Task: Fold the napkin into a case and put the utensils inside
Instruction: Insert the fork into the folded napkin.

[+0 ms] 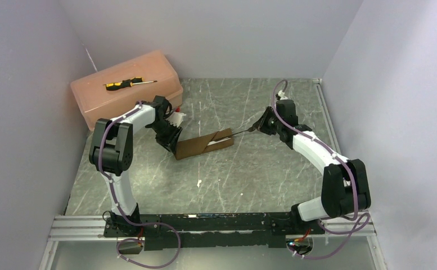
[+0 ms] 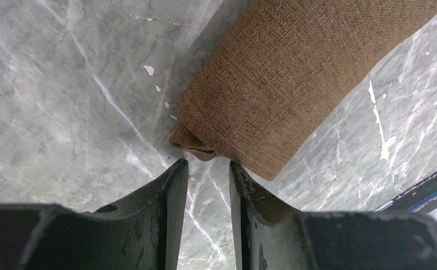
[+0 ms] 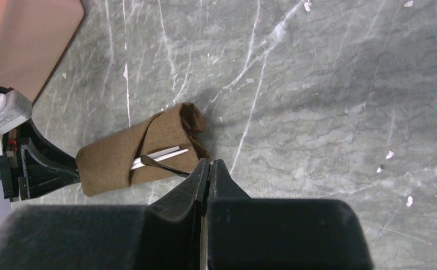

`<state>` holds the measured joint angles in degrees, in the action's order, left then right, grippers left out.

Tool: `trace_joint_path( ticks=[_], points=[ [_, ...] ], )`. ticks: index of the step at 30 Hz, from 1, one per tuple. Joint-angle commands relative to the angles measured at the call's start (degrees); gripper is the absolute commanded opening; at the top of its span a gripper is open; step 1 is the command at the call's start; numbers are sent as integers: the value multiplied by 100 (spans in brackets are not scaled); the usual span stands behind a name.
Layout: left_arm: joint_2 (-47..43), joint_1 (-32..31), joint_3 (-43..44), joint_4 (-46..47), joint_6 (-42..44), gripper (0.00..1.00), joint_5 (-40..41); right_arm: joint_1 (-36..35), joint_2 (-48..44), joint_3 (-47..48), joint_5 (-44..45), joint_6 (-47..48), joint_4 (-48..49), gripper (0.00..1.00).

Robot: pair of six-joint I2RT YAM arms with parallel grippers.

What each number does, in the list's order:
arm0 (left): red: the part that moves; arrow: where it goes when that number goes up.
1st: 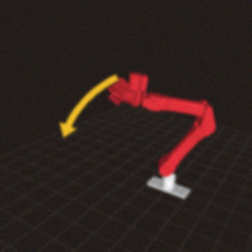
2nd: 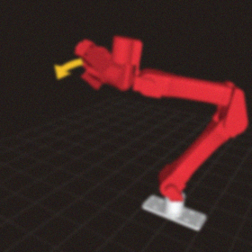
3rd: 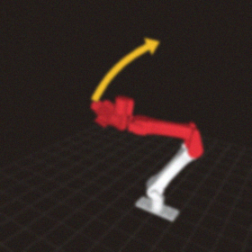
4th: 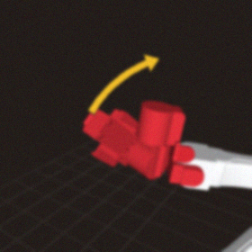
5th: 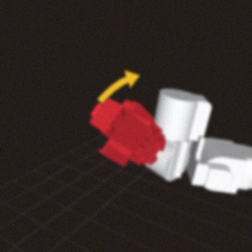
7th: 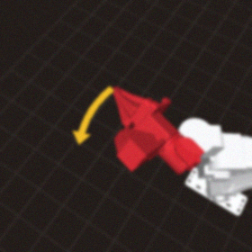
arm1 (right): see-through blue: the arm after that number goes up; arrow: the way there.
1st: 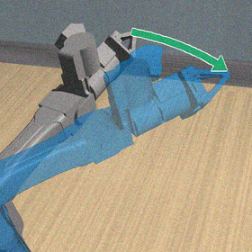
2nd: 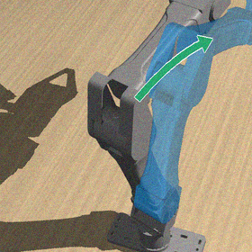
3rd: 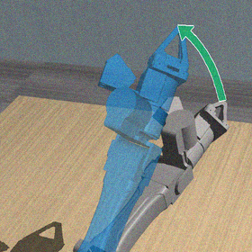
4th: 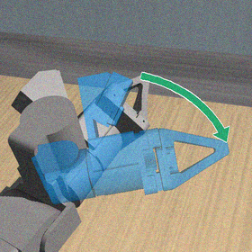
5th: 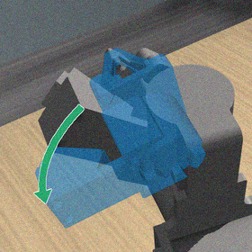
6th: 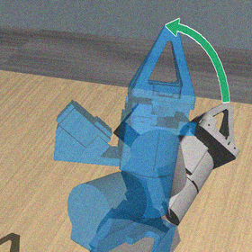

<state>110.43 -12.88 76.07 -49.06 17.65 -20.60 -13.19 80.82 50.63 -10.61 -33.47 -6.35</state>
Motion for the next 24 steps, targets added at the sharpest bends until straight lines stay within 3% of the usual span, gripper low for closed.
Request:
trace_joint_path(
  ticks=[1,24],
  points=[
    [-30,3,-79,102,-192,38,51,-40,129,169,243,-35,617,0],
    [18,14,-110,125,-45,34,232,-517,864,239,-99,-364,1278,0]
  ],
)
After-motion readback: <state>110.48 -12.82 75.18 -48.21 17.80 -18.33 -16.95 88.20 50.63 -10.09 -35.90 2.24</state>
